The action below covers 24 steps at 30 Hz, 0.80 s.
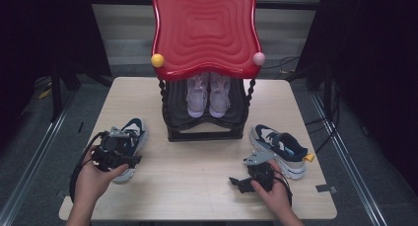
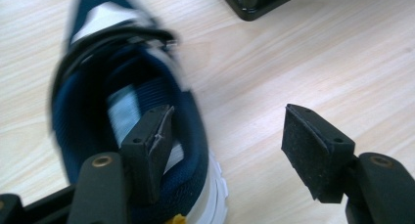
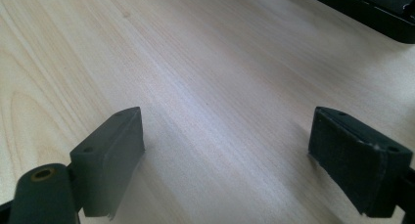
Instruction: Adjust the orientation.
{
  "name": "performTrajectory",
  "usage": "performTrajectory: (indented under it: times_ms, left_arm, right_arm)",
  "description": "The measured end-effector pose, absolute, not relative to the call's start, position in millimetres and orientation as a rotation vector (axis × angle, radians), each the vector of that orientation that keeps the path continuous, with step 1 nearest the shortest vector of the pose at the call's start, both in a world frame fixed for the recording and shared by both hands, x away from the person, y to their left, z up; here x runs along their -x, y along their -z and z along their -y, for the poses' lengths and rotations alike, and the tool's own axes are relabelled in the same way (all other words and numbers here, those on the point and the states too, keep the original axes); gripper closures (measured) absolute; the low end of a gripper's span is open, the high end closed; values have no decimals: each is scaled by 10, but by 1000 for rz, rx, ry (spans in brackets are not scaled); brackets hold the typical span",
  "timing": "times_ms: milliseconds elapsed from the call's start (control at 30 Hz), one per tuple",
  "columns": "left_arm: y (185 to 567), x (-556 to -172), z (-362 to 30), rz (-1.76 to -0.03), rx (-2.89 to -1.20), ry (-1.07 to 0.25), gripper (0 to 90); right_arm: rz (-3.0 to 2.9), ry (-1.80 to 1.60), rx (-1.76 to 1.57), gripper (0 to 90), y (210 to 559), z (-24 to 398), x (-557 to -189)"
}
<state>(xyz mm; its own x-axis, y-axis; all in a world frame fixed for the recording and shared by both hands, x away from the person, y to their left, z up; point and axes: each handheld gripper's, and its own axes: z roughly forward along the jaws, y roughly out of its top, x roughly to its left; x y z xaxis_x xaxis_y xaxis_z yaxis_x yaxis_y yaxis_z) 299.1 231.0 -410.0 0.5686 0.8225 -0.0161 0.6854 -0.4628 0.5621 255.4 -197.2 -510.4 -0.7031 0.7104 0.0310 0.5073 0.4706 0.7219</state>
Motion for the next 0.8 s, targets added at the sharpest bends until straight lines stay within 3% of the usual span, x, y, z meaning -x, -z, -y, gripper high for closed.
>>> performTrajectory:
  times_ms: [233, 367, 567, 800]
  left_arm:
    - [4138, -3004, -2235, -1178, -2307, -325, 385]
    - [4138, -3027, -2215, -1181, -2304, -339, 498]
    - [4129, -3063, -2203, -1215, -2297, -383, 769]
    - [4107, -3100, -2103, -1218, -2253, -373, 815]
  right_arm:
    - [-2448, -1064, -1040, 127, 5104, 1972, -2554]
    - [-2448, -1064, -1040, 127, 5104, 1972, -2555]
    - [-2448, -1065, -1040, 127, 5104, 1972, -2555]
    - [-2449, -1065, -1040, 127, 5104, 1972, -2555]
